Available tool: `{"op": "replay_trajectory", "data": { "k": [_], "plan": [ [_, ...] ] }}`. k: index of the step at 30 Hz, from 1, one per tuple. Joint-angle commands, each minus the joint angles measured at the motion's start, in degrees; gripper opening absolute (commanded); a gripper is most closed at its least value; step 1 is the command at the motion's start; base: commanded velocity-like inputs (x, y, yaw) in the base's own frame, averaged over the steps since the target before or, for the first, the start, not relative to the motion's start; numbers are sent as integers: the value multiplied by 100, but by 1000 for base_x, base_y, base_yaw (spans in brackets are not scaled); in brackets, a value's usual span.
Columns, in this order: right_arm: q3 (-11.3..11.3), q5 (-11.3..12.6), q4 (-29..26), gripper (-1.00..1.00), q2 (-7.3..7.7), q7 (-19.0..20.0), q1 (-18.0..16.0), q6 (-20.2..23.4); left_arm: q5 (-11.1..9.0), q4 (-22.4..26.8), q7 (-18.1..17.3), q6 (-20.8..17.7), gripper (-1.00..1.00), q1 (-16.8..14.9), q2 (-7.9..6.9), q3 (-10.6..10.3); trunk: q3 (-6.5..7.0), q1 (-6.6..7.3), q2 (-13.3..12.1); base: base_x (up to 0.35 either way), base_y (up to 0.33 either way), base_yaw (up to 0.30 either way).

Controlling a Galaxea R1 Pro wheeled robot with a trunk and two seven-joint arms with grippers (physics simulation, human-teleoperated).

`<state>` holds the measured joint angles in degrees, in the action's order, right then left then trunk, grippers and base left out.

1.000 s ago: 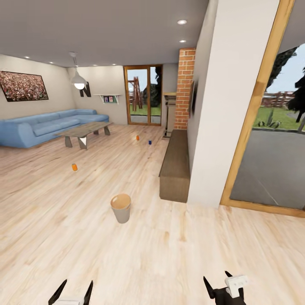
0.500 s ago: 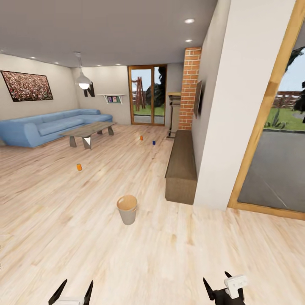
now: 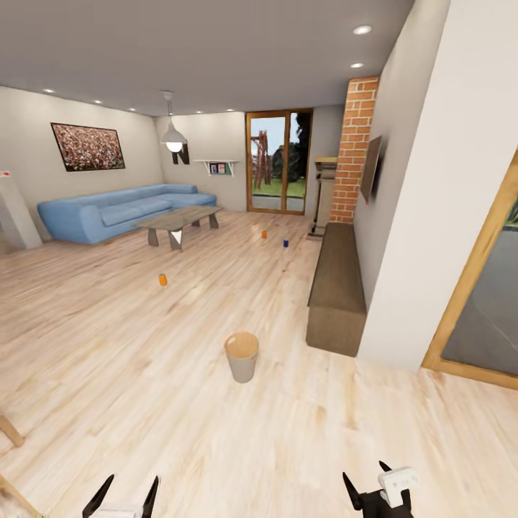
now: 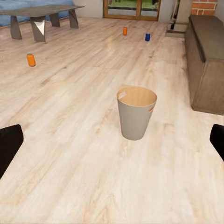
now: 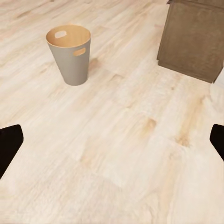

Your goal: Put the three can of soda from the living room inside the tash can in the kitchen.

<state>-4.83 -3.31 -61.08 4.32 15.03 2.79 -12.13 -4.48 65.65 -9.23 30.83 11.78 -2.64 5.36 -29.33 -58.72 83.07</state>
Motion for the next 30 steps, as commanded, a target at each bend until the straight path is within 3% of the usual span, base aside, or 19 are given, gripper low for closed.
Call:
{"op": "replay_trajectory", "data": {
  "k": [1,18,30],
  "plan": [
    [0,-1,0,100,-1,0,-1,0,0,0,0,-1,100,0,0,0,0,0,0,74,93,250],
    [0,-3,7,100,-2,0,-4,0,0,6,0,-6,100,0,0,2,0,0,0,76,32,248],
    [0,5,9,100,-2,0,-1,0,1,17,0,-29,100,0,6,1,0,0,0,292,0,27]
  ]
}}
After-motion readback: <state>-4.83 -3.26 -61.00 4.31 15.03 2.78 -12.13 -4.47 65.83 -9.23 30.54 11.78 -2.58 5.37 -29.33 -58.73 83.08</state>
